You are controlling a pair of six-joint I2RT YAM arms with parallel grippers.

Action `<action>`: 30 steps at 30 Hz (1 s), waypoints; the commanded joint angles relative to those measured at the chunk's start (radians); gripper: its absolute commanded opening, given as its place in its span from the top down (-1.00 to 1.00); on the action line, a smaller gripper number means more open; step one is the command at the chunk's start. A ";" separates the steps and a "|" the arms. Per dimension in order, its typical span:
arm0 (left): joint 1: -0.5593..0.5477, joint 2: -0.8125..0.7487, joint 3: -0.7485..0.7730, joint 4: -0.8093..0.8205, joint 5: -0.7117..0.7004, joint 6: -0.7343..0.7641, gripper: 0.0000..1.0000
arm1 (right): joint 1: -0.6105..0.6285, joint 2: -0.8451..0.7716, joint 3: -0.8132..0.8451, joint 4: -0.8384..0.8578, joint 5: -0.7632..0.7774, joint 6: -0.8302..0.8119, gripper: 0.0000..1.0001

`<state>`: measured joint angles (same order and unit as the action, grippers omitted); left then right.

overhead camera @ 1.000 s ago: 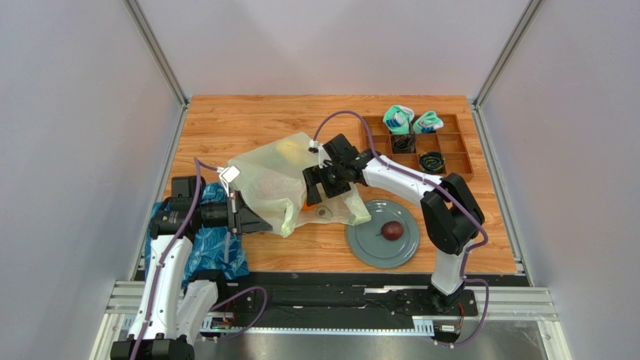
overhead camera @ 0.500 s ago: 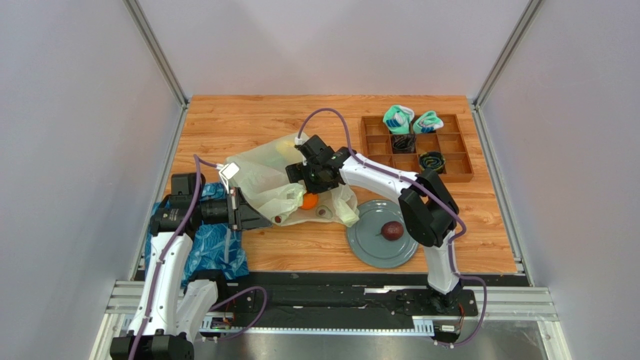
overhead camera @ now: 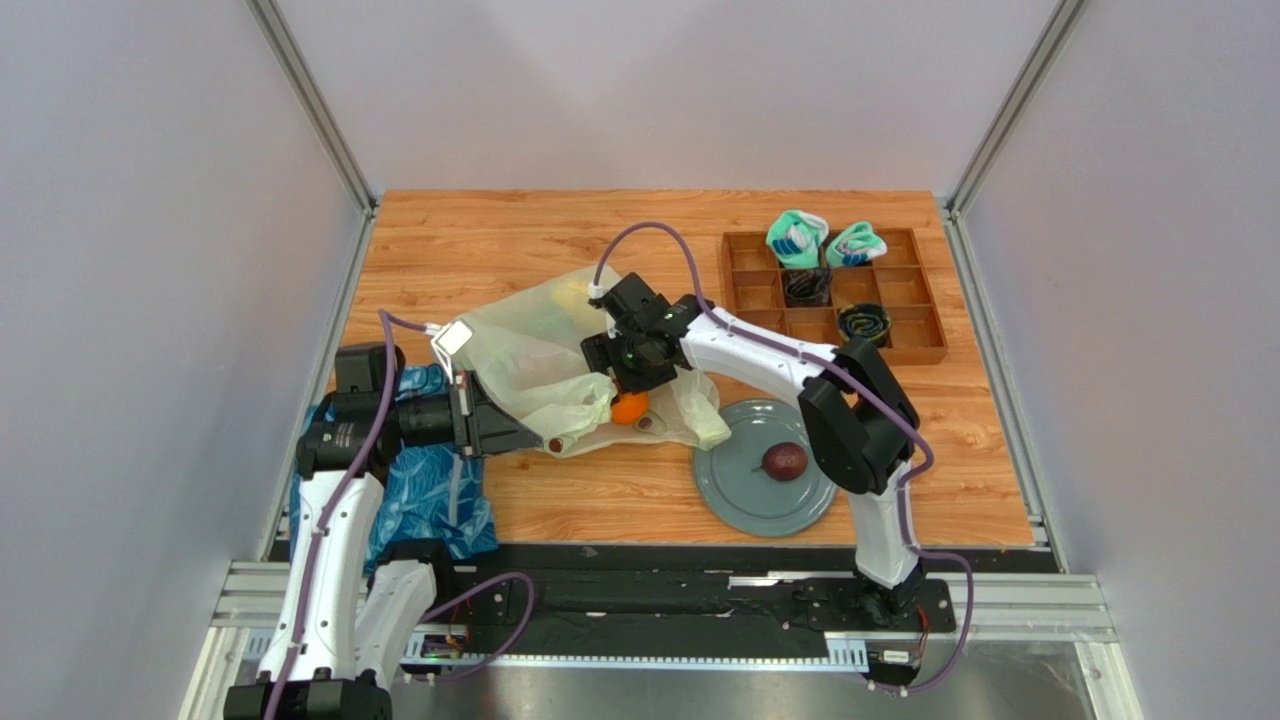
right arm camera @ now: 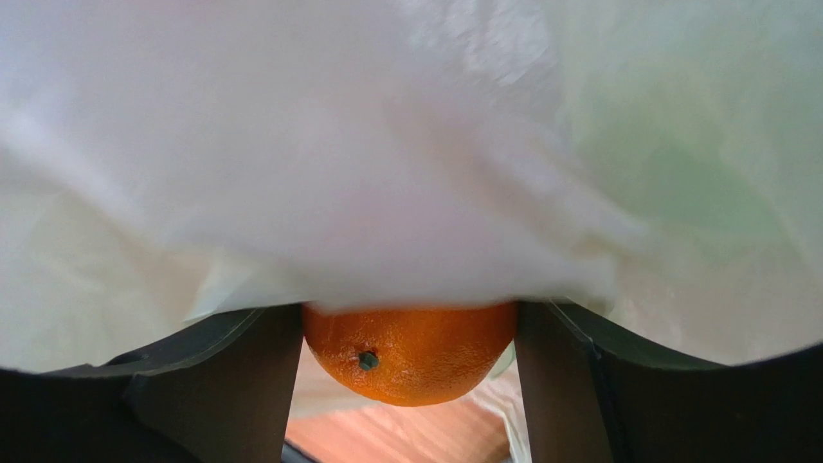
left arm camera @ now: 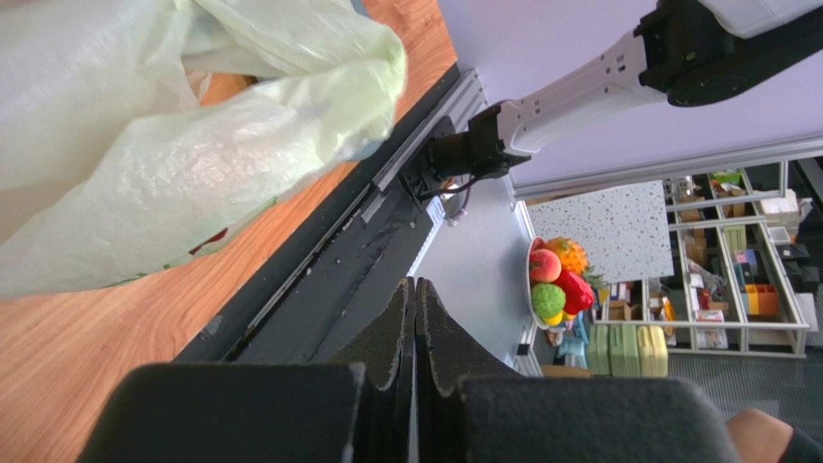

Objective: Take the fake fruits out of the plastic bag

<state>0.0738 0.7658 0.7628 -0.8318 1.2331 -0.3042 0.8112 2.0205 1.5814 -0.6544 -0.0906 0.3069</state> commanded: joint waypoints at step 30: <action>0.015 0.201 0.093 0.316 -0.087 -0.171 0.89 | -0.472 -0.645 -0.584 -0.070 -0.130 -0.537 0.06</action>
<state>0.0822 0.9680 0.8009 -0.5339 1.1385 -0.4679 0.3428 1.3354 1.0374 -0.8089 -0.2256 -0.2035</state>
